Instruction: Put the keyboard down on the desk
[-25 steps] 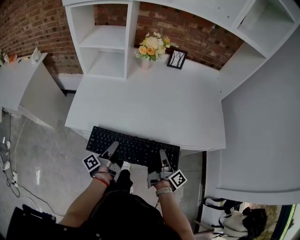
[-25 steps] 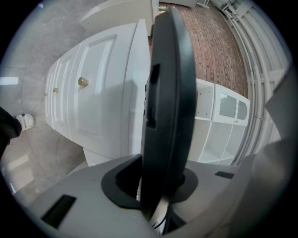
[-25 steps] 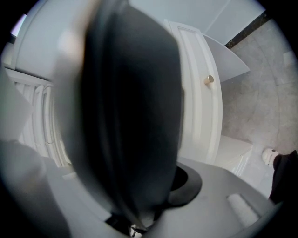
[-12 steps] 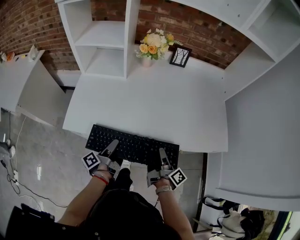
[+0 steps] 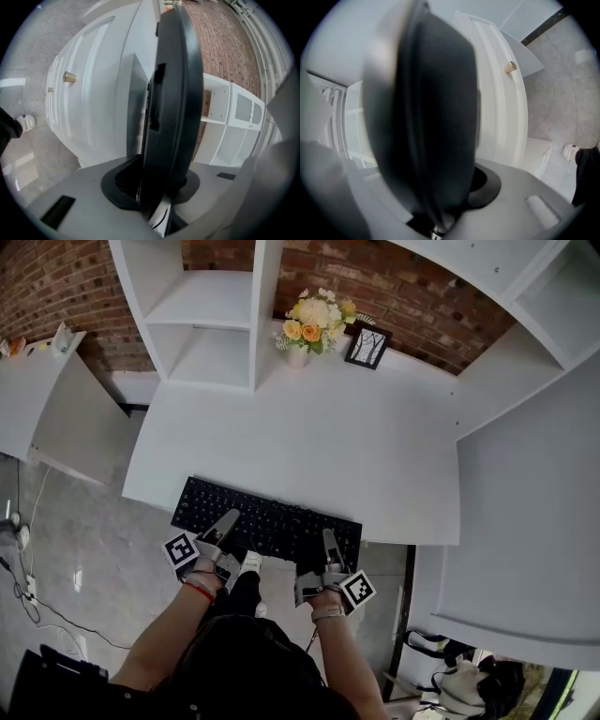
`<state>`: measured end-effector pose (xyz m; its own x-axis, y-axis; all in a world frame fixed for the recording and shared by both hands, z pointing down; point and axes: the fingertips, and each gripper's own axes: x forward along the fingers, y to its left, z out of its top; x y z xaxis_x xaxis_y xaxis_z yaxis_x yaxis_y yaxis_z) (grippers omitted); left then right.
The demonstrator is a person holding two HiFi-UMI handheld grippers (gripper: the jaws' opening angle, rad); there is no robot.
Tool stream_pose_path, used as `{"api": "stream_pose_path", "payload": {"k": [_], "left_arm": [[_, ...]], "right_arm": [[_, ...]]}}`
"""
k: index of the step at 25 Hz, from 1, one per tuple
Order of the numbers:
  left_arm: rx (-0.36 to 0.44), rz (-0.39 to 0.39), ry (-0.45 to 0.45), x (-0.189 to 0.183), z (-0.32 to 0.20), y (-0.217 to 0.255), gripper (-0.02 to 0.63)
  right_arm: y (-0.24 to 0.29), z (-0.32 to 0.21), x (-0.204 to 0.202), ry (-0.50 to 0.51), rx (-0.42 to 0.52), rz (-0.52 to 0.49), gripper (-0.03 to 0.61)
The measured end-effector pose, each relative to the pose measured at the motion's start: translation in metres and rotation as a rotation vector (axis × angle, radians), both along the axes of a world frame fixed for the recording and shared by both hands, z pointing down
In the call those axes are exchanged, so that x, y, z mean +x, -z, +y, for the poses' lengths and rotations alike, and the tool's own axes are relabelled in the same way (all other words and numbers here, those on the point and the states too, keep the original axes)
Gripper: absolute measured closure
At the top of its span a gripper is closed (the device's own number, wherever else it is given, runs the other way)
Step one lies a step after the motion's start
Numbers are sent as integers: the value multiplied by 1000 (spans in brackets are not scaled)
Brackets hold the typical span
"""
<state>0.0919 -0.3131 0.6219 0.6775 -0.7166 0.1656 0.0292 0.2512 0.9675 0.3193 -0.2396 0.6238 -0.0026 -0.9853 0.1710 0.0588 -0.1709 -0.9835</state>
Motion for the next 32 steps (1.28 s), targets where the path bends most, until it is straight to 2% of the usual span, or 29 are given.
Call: {"api": "stream_pose_path", "payload": {"k": [7,11,13,16,18,22,26,28,32], "left_arm": [[50,-10,-60,5,-7,8,528],[121,-18,-134,9,-6,17,463],[136,2,-137,9,-4,18,436],[166,16,-142,6,-1,19,422],[205,-2,-190,7,4,20,417],[323,-86,-397,18,32,21,413],[387,-180,-487,25,52,16,414],[406,-265,-531,24,60,6,416],[540,-462,-622,24,64,7,462]], "right_arm": [[-7,-3,6,-75,-29,-78,483],[-8,-6,11,-92,-44,-65,489],[-7,-8,12,-88,-47,-59,489],[-5,-9,10,-85,-48,-58,491],[-4,-10,9,-83,-49,-55,491],[-3,-16,8,-89,-44,-50,492],[1,-24,8,-91,-39,-40,491],[2,-26,7,-90,-44,-40,492],[3,-31,6,-88,-50,-42,492]]}}
